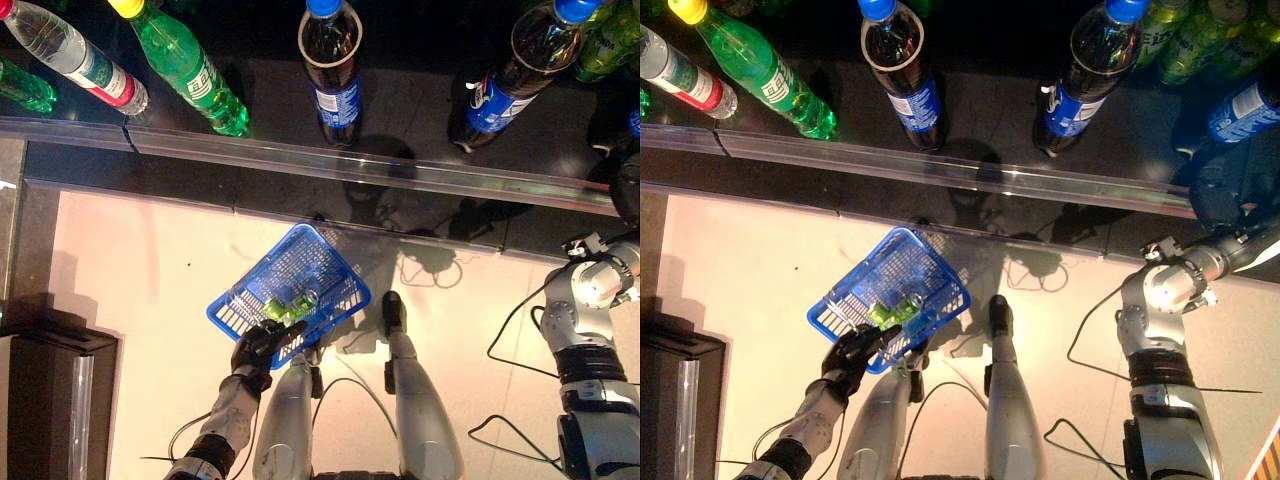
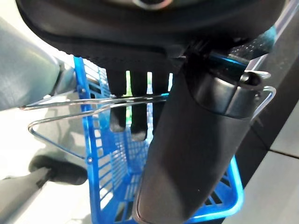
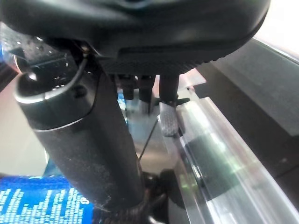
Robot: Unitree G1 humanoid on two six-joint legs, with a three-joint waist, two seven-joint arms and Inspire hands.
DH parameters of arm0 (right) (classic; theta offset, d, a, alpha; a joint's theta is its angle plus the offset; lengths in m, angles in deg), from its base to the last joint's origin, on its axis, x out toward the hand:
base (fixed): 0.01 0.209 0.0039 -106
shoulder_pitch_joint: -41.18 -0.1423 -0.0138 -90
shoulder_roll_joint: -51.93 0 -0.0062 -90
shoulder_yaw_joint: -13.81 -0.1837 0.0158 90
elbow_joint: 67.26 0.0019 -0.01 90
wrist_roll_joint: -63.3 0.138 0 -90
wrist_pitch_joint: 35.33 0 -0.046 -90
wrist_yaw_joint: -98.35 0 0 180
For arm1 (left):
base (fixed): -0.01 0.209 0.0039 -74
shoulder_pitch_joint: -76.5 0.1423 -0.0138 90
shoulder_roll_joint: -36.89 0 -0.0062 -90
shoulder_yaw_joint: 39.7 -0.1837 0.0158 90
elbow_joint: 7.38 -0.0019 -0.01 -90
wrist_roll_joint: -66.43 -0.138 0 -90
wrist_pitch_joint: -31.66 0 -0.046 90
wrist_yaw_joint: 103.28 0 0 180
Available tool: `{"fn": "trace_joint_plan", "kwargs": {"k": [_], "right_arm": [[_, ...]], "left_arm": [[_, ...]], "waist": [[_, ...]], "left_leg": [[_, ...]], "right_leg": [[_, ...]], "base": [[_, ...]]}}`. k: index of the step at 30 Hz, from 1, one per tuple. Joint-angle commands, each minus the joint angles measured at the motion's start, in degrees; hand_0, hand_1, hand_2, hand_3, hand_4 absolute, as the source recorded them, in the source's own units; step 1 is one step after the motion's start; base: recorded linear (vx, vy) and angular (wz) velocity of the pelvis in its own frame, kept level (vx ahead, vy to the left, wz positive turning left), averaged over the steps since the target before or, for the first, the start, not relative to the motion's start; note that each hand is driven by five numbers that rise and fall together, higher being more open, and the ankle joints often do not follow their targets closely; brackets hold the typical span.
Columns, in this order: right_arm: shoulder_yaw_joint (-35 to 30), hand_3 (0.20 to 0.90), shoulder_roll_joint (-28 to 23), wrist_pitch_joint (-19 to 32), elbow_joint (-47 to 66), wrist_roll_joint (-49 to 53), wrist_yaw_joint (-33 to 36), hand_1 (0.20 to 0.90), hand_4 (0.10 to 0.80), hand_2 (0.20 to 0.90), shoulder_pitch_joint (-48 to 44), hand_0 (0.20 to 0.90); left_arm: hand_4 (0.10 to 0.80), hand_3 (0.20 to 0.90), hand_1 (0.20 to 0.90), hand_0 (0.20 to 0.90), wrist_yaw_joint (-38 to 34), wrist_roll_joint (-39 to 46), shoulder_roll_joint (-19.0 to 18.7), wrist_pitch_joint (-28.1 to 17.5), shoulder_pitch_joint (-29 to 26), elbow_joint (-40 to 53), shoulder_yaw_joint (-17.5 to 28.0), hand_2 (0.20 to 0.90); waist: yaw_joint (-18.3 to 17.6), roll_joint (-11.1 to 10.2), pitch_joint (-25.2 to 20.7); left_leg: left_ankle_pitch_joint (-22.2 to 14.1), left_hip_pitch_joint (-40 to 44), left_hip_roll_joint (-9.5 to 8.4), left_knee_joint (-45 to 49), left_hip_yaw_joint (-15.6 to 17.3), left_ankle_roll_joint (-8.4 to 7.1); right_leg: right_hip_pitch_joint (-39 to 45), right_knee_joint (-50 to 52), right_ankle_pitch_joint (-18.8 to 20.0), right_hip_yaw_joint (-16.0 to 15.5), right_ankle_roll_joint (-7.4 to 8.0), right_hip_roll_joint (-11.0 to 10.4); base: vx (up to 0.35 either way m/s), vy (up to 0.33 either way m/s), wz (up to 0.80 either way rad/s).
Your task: Pick up the drink and place into the basket.
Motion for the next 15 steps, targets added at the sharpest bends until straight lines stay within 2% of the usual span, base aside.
{"fn": "trace_joint_plan", "kwargs": {"k": [1, 15], "right_arm": [[3.1, 0.9, -10.2, 2.2, 5.2, -2.4, -9.5, 0.9, 0.8, 0.9, -11.7, 0.9], [6.0, 0.9, -12.9, -2.2, 9.1, -5.8, -18.2, 0.9, 0.8, 0.9, -14.6, 0.9]], "left_arm": [[0.1, 0.2, 0.3, 0.3, -1.4, -0.1, -5.8, -2.7, 6.2, 3.1, -0.3, 0.3], [0.1, 0.2, 0.3, 0.3, -1.2, -1.5, -5.0, -1.3, 6.2, 2.3, 0.7, 0.3]], "waist": [[2.4, -0.8, -0.7], [2.4, -0.9, -1.0]], "left_leg": [[3.9, -2.5, -0.85, -0.1, -2.8, 0.29], [3.5, -0.7, -1.72, -0.6, -2.4, 0.74]], "right_leg": [[2.0, 10.4, -11.5, -1.8, 1.37, -1.0], [2.0, 11.7, -12.1, -2.8, 1.02, -1.5]], "base": [[0.0, 0.0, 0.0], [0.005, 0.012, 0.02]]}}
